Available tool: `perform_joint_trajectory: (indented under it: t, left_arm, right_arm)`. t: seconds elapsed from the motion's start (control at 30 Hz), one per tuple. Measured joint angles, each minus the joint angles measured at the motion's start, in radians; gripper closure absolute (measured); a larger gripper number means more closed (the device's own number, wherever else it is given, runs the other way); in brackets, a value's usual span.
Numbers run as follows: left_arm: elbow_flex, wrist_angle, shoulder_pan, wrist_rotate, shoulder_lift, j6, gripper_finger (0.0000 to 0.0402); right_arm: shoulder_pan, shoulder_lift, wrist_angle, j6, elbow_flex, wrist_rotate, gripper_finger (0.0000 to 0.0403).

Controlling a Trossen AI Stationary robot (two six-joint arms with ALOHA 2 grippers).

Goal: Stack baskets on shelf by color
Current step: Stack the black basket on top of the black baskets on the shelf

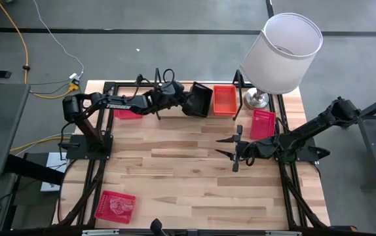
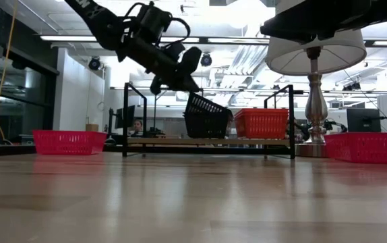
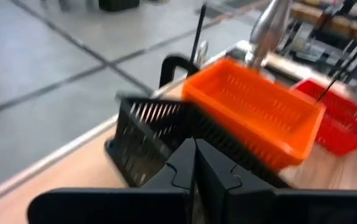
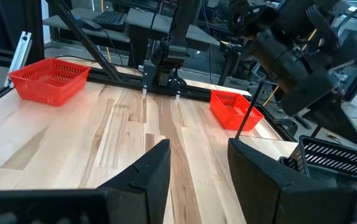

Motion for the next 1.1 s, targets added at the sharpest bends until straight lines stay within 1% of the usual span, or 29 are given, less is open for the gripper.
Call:
perform_joint_trajectory:
  t: [0.07, 0.2, 0.43, 0.67, 0.7, 0.8, 0.83, 0.87, 0.97, 1.1]
  left_arm:
    - [0.002, 0.043, -0.01, -0.005, 0.013, 0.012, 0.0401]
    - [0.002, 0.058, -0.019, -0.014, 0.022, 0.034, 0.0401]
    - [0.001, 0.002, -0.021, -0.047, 0.053, 0.05, 0.0401]
    - [0.001, 0.02, -0.024, -0.106, 0.068, 0.061, 0.0402]
    - [0.001, 0.013, -0.027, -0.138, 0.067, 0.066, 0.0401]
    - [0.001, -0.043, -0.038, -0.3, 0.057, 0.07, 0.0401]
    - [0.002, -0.062, -0.042, -0.332, 0.056, 0.07, 0.0401]
    - [0.002, -0.086, -0.044, -0.34, 0.056, 0.069, 0.0401]
    - [0.001, -0.151, -0.043, -0.307, 0.057, 0.066, 0.0401]
    - [0.001, -0.232, -0.048, -0.314, 0.064, 0.039, 0.0401]
  right_arm:
    - [0.0, 0.0, 0.001, 0.0, 0.0, 0.001, 0.0254]
    - [0.0, 0.0, -0.001, 0.007, 0.0, 0.003, 0.0254]
    - [0.0, 0.0, -0.003, 0.007, 0.0, 0.003, 0.0254]
    - [0.0, 0.0, -0.004, 0.008, 0.0, 0.004, 0.0254]
    - [0.0, 0.0, -0.006, 0.008, 0.0, 0.004, 0.0254]
    - [0.0, 0.0, -0.007, 0.008, 0.0, 0.004, 0.0254]
    - [0.0, 0.0, -0.007, 0.008, 0.0, 0.004, 0.0254]
    - [0.0, 0.0, -0.007, 0.007, 0.0, 0.004, 0.0254]
    - [0.0, 0.0, -0.007, 0.007, 0.0, 0.004, 0.0254]
    - [0.0, 0.0, -0.007, 0.01, 0.0, 0.004, 0.0254]
